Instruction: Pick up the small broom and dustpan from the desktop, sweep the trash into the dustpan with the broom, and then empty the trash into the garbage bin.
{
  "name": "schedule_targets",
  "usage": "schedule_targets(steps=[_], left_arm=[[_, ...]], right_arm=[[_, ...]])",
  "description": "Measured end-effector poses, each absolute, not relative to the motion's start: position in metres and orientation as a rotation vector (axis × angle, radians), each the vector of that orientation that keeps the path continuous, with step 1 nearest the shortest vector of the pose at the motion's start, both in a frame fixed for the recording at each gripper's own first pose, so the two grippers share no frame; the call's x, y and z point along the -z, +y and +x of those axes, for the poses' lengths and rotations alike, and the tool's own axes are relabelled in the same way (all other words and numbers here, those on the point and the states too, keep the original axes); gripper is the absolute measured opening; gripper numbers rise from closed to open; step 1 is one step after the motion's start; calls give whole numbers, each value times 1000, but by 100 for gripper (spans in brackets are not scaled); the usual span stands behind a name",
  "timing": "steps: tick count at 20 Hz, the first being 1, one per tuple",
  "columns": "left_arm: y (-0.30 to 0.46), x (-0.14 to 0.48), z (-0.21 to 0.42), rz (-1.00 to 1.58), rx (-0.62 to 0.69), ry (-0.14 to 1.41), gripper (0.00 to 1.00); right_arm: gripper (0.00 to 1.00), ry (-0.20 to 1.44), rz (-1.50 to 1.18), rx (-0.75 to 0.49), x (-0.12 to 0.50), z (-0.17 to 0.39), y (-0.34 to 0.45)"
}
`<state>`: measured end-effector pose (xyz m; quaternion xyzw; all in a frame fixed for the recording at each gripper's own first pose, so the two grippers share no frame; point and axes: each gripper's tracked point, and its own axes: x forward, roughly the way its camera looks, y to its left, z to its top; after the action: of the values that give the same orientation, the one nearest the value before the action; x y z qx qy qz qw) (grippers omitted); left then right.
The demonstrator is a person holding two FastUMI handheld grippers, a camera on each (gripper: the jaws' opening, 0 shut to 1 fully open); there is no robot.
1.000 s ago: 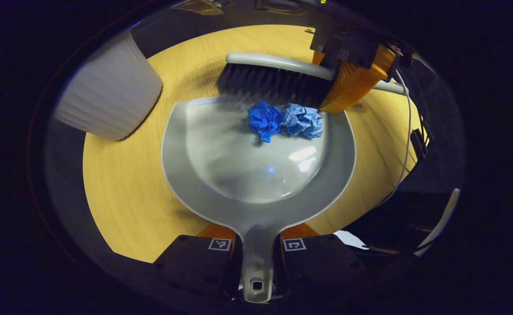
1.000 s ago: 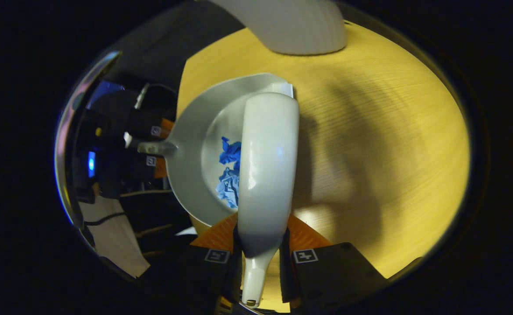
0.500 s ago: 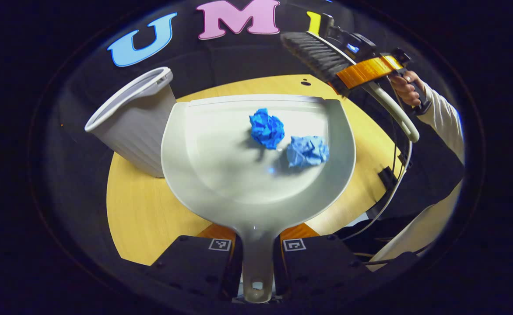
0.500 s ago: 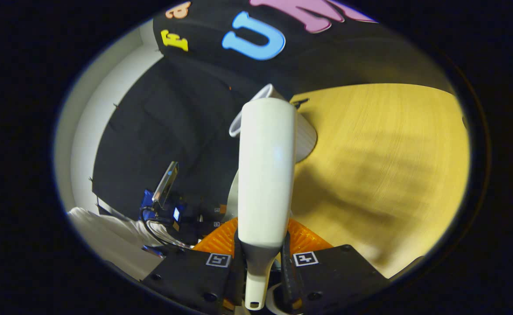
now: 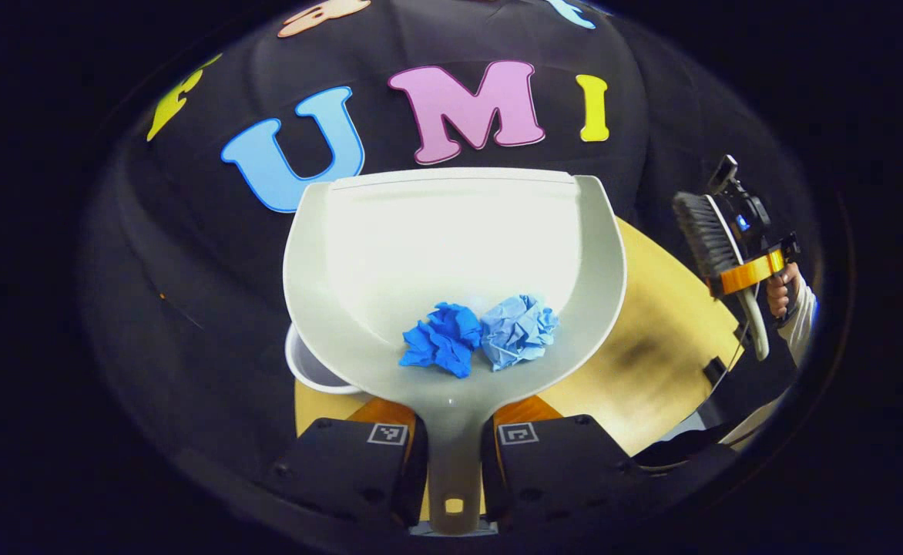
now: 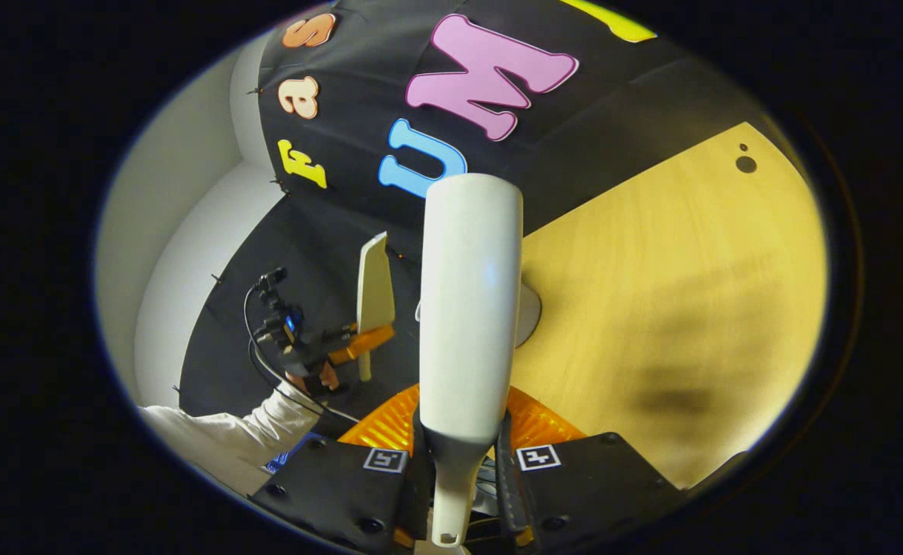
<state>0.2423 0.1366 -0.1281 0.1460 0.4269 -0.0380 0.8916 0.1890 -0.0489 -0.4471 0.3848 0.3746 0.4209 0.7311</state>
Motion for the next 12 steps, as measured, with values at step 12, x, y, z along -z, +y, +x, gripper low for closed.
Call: schedule_targets(steps=[12], left_arm=[[285, 111, 263, 747, -304, 1228, 27]], right_arm=[[37, 894, 933, -757, 508, 145, -89]])
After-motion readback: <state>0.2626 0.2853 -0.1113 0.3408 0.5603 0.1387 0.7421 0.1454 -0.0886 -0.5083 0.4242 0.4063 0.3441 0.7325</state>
